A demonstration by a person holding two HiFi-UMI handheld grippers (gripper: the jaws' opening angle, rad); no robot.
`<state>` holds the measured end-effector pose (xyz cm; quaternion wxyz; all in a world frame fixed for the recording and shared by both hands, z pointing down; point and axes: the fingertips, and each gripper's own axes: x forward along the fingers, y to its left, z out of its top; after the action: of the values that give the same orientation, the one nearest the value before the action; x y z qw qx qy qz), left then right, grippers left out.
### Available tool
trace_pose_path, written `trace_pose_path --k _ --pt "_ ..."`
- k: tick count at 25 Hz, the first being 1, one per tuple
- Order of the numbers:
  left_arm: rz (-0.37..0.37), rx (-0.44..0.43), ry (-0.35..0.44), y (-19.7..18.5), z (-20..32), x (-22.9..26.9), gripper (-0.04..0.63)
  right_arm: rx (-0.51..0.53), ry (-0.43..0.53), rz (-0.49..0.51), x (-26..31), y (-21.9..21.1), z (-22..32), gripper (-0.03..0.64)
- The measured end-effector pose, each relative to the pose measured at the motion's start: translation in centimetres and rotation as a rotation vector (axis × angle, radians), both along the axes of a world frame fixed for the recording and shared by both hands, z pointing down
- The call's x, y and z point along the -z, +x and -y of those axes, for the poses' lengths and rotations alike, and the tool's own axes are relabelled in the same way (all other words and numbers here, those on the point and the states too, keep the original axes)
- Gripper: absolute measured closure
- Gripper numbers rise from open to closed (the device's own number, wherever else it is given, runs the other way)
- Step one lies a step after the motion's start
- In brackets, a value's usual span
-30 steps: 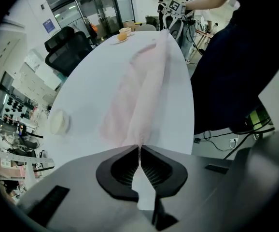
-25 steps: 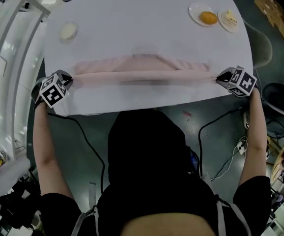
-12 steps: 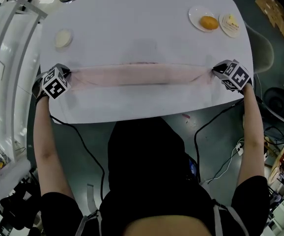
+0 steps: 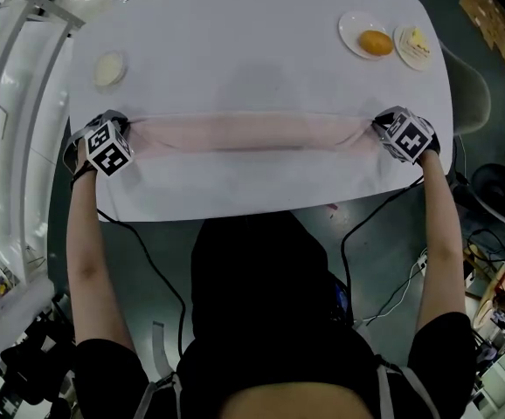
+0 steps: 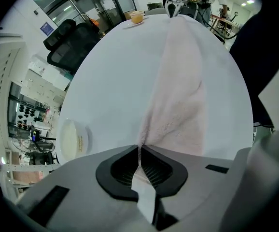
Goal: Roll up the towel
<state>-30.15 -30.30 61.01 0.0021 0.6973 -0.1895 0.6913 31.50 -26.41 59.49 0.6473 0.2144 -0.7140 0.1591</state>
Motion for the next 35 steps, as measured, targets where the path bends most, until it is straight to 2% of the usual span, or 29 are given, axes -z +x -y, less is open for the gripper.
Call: trace_pose_path --k 1,3,5,7,11,13,16,19,23,24,26,27,28,29,31,32,35 --pt "-0.009 0.005 0.009 0.0 0.1 0.1 0.575 -0.004 0.017 -0.01 0.0 0.1 0.2 0.579" --pt "-0.041 0.031 0.035 -0.3 0.3 0.8 0.553 -0.041 0.057 -0.02 0.4 0.8 0.9 0.491" --pt "-0.073 0.069 0.066 -1.0 0.7 1.9 0.495 -0.107 0.097 -0.011 1.3 1.6 1.8 0.404" --pt "-0.081 0.104 0.093 -2.2 0.9 3.1 0.485 -0.16 0.135 0.011 2.6 2.6 2.5 0.364" --pt "-0.066 0.147 0.109 -4.9 -0.1 4.8 0.485 -0.23 0.183 0.05 5.4 4.5 2.4 0.364" --pt "-0.08 0.145 0.114 -5.2 -1.1 5.6 0.485 -0.227 0.195 0.063 6.4 4.5 1.6 0.364" --pt "-0.115 0.108 0.109 -3.9 -3.4 6.2 0.485 -0.141 0.205 0.085 7.2 2.5 -0.7 0.364" --pt "-0.115 0.049 0.079 -2.4 -6.2 5.4 0.485 -0.04 0.202 0.089 6.9 -0.4 -3.8 0.365" --pt "-0.116 0.019 0.043 -0.9 -8.2 3.4 0.485 0.107 0.178 0.022 4.5 -3.4 -6.7 0.372" --pt "-0.109 0.017 0.04 -0.8 -8.2 2.8 0.485 0.13 0.175 -0.013 3.7 -3.5 -6.8 0.409" --pt "-0.074 0.007 0.024 -0.9 -8.2 1.5 0.485 0.149 0.173 -0.082 2.2 -3.1 -6.6 0.416" --pt "-0.052 0.001 0.015 -1.0 -8.2 0.9 0.485 0.15 0.178 -0.107 1.8 -2.8 -6.4 0.449" --pt "-0.031 -0.005 0.008 -1.0 -8.2 0.4 0.485 0.148 0.188 -0.124 1.6 -2.5 -6.3 0.523" --pt "-0.013 -0.01 0.007 -1.0 -8.2 0.1 0.488 0.146 0.199 -0.132 1.6 -2.4 -6.2 0.532" --pt "0.027 -0.033 0.019 -1.4 -7.9 -0.4 0.545 0.159 0.221 -0.143 1.8 -2.3 -6.1 0.534" --pt "0.044 -0.047 0.028 -1.6 -7.8 -0.5 0.557 0.174 0.232 -0.153 2.0 -2.2 -6.1 0.565" --pt "0.046 -0.049 0.033 -1.9 -7.9 -0.6 0.568 0.204 0.247 -0.181 2.3 -1.5 -6.4 0.569"
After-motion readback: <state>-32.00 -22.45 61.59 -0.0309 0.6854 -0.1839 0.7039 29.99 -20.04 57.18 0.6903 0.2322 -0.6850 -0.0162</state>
